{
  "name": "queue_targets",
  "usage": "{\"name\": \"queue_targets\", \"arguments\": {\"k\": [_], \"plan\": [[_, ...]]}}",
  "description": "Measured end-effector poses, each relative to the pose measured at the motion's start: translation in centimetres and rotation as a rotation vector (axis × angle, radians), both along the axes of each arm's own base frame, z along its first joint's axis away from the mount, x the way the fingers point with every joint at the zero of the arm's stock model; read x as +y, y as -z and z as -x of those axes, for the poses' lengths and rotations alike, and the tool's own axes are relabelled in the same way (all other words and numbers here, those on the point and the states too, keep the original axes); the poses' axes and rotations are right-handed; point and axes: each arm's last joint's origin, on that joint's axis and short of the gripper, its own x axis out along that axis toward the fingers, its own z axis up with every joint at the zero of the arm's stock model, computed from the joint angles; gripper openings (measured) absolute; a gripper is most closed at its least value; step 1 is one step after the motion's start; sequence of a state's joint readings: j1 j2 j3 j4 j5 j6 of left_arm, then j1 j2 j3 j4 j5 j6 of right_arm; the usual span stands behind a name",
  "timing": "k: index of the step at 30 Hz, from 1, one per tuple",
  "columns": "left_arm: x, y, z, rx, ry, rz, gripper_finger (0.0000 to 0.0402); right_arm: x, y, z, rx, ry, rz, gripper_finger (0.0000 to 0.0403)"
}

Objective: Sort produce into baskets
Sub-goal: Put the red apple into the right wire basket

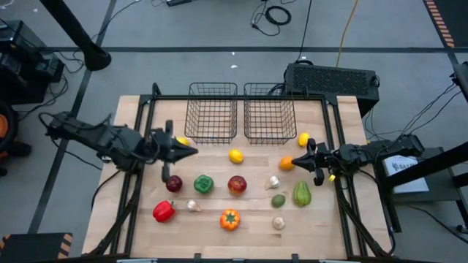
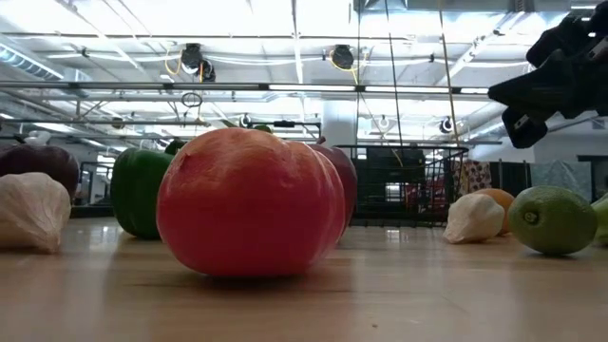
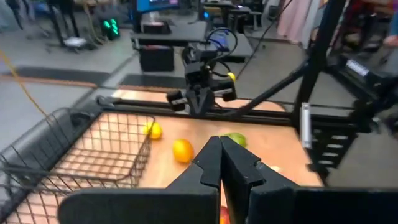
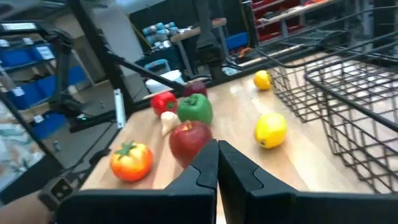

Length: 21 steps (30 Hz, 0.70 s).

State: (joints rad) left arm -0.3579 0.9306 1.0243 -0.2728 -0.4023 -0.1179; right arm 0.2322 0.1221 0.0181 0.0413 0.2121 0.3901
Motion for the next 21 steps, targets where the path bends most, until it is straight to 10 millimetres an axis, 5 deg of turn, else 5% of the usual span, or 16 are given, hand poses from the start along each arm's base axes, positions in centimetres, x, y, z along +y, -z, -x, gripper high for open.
{"name": "queue_targets", "arguments": {"k": [8, 15, 21], "plan": [[-1.4, 0.6, 0.2, 0.001, -0.064, -0.060, 0.0005, -0.2, -1.8, 0.1, -0.085, 0.077, -0.042, 0.0000], [-1.8, 0.6, 0.4, 0.001, -0.037, -0.081, 0.0005, -0.3, -10.8, 0.5, -0.140, 0.074, 0.106, 0.0000], [-2.0, 0.8, 0.0, 0.015, -0.039, -0.093, 0.0005, 0.1, -18.4, -1.8, 0.034, 0.087, 0.196, 0.0000]]}}
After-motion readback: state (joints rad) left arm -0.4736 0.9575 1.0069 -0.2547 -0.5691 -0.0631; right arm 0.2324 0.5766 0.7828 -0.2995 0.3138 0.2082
